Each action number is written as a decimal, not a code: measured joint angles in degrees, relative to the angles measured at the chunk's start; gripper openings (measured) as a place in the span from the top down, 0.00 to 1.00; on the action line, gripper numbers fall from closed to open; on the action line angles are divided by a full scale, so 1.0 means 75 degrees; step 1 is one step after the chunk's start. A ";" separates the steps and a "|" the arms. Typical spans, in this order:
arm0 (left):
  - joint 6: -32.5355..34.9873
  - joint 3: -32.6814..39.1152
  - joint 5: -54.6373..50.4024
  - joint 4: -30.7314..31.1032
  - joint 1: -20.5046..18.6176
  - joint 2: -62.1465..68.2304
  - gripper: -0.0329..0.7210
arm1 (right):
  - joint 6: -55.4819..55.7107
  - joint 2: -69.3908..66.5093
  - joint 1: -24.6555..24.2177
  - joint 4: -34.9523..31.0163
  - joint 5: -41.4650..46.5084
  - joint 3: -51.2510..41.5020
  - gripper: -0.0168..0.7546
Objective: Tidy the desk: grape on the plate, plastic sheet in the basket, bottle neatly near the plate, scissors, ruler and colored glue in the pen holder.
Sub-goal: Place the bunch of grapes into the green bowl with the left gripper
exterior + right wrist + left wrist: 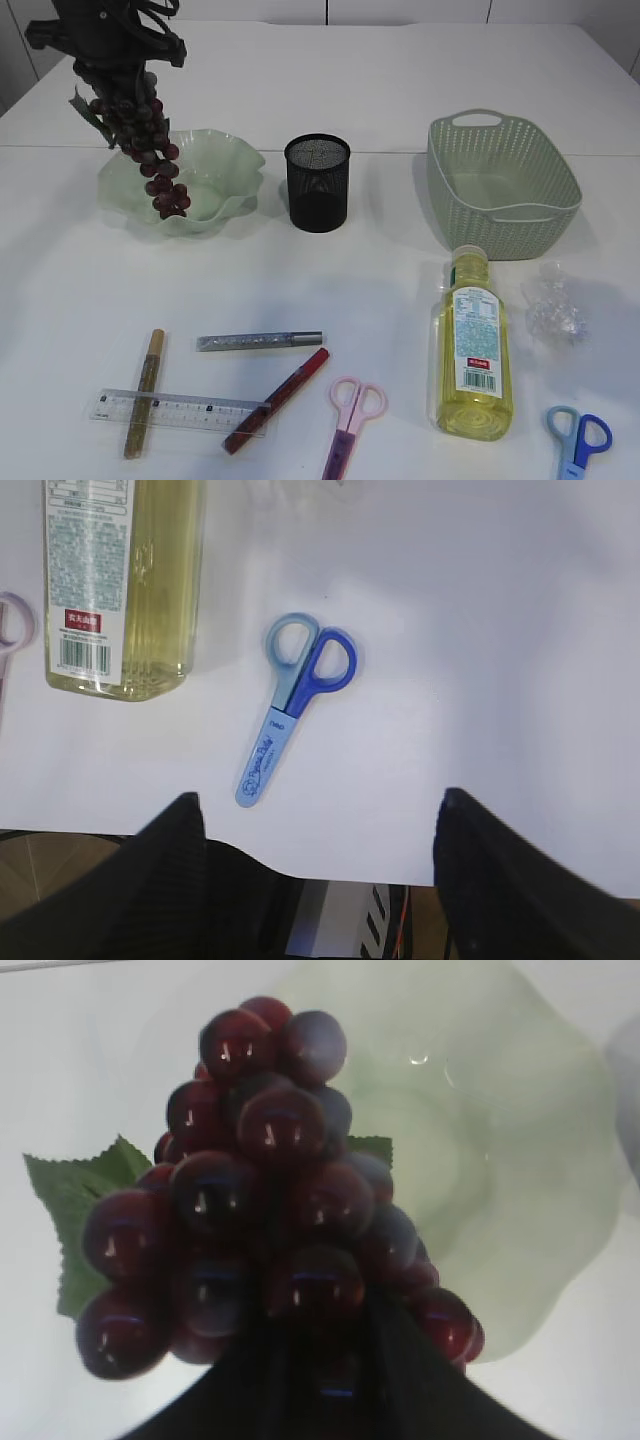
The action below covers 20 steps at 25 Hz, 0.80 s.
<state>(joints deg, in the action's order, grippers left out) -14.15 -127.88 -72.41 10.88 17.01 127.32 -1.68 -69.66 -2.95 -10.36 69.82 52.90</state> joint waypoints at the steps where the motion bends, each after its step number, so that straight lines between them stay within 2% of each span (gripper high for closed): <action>1: -0.0014 0.0000 0.0015 -0.0036 0.0000 0.0071 0.80 | 0.0000 0.0000 0.0000 0.0000 0.0000 0.0000 0.26; 20: -0.0283 0.0000 0.0575 -0.0500 -0.0004 0.0847 0.79 | 0.0000 0.0000 0.0000 0.0005 -0.0058 0.0000 0.26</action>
<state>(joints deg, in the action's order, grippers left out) -16.27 -127.88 -68.09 7.13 16.98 133.67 -1.68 -69.66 -2.95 -10.32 69.38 52.90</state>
